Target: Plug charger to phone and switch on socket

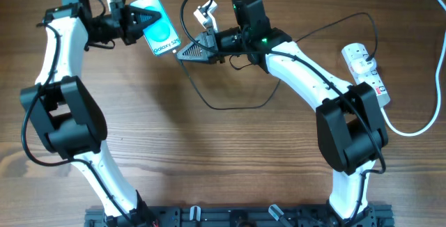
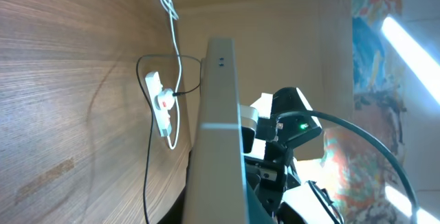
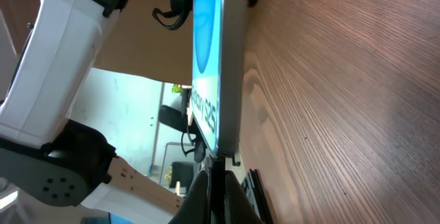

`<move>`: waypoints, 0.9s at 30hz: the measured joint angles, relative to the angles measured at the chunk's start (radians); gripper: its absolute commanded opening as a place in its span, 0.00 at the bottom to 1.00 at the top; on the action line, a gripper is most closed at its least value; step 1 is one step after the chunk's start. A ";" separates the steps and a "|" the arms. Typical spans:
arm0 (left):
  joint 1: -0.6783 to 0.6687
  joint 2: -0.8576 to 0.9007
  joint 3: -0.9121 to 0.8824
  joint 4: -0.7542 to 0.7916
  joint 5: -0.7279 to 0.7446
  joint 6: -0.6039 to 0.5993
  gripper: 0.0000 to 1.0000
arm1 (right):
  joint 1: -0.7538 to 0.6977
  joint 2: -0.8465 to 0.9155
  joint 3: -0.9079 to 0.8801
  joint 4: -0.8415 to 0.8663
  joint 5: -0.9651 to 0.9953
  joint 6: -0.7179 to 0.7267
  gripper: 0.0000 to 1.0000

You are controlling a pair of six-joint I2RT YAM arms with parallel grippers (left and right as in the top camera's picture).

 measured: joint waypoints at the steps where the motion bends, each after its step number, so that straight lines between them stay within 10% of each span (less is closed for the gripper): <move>1: -0.004 0.000 0.000 0.003 0.000 -0.002 0.04 | 0.002 0.000 0.000 0.000 0.000 -0.002 0.04; 27: -0.009 0.000 0.000 0.006 0.000 -0.002 0.04 | 0.028 0.000 0.000 0.015 -0.003 0.006 0.04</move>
